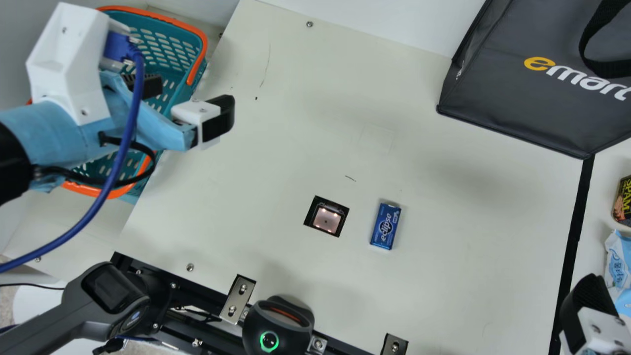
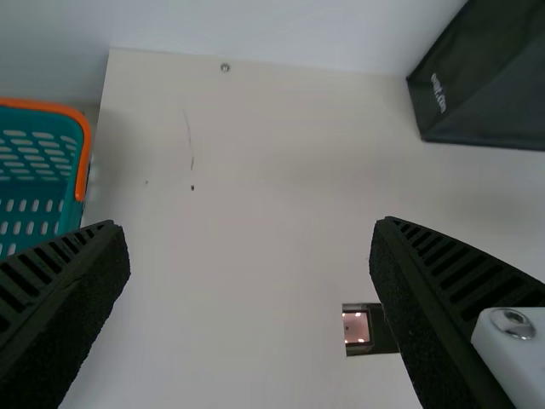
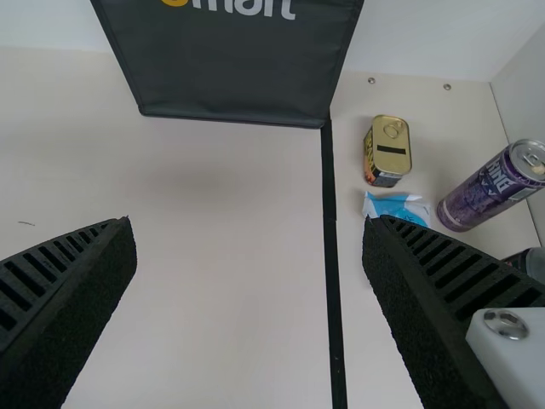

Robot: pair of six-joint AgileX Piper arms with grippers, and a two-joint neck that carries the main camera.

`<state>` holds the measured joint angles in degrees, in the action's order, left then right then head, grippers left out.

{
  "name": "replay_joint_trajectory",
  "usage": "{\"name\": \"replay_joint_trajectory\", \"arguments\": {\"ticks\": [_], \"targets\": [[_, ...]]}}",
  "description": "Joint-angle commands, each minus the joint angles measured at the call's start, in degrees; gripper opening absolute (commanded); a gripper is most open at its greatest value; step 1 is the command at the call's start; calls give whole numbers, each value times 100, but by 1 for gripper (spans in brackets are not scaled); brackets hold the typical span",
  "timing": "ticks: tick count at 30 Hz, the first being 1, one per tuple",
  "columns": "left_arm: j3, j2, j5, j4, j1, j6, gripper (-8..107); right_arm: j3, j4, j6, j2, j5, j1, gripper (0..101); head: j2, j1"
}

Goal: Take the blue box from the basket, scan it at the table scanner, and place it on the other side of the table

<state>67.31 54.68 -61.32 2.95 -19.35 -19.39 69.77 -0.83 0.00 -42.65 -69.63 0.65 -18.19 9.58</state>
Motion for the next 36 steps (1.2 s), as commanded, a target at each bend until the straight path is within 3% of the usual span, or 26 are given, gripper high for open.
{"name": "replay_joint_trajectory", "arguments": {"ticks": [1,15,23,36], "targets": [[0,0,0,0,0,0,90,0,0,0,0,0,0,95,111,-166],[0,0,1,0,0,0,90,0,0,0,0,0,0,95,1977,-166],[0,0,1,0,0,0,90,5,-1,9,-26,13,19,95,1977,-166],[0,0,1,0,0,0,90,-48,506,-378,-1085,523,564,95,1977,-166]]}}
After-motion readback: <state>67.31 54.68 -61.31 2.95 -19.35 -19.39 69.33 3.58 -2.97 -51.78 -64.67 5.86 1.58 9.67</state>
